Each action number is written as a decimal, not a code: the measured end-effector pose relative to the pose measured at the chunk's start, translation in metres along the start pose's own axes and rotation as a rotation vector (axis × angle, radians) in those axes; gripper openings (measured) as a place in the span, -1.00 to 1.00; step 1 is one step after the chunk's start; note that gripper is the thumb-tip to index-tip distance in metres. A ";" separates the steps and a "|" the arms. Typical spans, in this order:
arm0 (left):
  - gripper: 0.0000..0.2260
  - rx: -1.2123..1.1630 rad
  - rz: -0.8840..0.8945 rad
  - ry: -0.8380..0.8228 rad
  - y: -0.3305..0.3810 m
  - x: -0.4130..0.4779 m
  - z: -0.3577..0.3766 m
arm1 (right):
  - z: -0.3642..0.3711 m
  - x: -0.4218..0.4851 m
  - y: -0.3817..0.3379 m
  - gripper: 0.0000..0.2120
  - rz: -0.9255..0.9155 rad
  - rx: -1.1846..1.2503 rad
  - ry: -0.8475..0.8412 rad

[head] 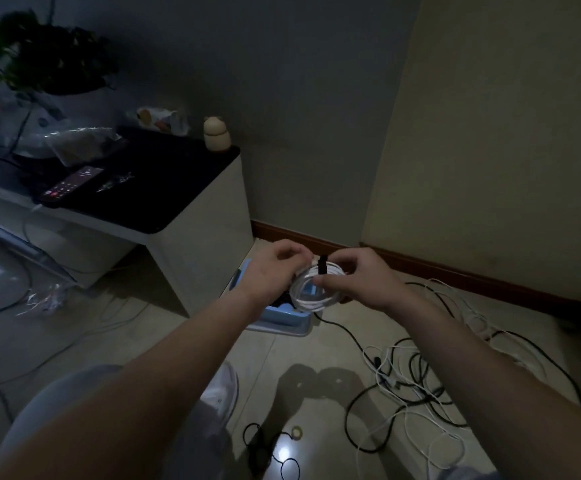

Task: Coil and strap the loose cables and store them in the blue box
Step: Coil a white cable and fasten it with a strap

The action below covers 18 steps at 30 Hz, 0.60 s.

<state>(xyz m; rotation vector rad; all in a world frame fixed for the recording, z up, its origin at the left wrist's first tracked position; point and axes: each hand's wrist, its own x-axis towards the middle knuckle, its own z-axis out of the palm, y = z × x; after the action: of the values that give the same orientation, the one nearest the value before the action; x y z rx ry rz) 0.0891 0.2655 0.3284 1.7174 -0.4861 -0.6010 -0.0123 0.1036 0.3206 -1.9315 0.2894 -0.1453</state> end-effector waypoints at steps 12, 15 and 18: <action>-0.59 0.088 0.011 -0.090 -0.052 0.049 -0.024 | 0.031 0.070 0.048 -0.70 0.210 0.185 0.123; -0.60 0.034 -0.093 -0.083 -0.064 0.070 -0.029 | 0.040 0.092 0.069 -0.75 0.144 0.150 0.153; -0.60 0.005 -0.166 -0.059 -0.076 0.093 -0.030 | 0.048 0.115 0.087 -0.76 0.105 0.119 0.201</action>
<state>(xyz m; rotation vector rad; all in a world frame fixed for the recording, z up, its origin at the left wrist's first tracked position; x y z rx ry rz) 0.1807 0.2480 0.2464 1.7604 -0.3887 -0.7716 0.0977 0.0851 0.2181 -1.7820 0.5038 -0.2823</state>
